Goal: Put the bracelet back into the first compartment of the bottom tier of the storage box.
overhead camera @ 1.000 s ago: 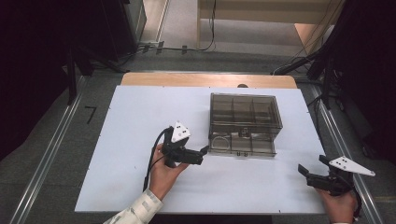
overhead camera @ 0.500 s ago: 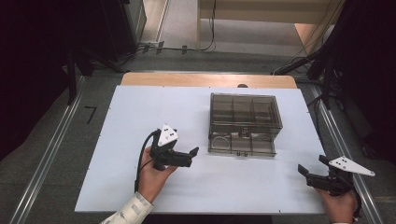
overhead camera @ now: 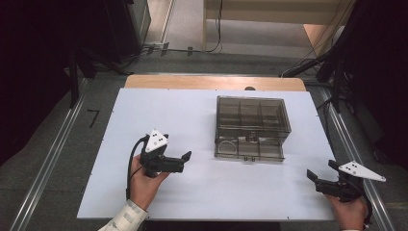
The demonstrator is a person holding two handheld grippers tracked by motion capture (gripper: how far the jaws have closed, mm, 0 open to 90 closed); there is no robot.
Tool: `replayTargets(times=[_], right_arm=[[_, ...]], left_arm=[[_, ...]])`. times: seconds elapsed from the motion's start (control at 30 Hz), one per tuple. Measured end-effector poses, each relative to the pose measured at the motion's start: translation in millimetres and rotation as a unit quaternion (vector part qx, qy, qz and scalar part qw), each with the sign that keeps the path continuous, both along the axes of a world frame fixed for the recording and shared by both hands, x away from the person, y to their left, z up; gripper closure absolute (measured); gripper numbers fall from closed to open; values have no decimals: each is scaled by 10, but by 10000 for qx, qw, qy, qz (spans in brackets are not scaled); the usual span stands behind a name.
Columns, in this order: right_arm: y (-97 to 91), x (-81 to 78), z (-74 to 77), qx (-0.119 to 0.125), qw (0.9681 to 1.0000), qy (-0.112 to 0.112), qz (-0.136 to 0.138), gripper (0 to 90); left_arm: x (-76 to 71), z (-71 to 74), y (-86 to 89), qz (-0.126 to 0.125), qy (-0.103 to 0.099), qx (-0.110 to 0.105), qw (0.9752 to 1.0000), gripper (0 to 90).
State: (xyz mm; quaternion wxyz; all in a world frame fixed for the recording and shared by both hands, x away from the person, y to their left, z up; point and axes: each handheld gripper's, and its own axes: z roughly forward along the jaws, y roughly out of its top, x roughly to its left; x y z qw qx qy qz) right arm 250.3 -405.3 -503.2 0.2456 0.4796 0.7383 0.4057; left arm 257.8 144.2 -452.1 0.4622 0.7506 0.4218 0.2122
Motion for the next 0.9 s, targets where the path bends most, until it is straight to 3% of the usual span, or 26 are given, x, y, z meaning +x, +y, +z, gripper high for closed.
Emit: replayTargets(times=[0.9], right_arm=[[8,-1,1,-27,10000,-12,10,42]], left_arm=[[-312,-131,683,413,107,7,9991,23]])
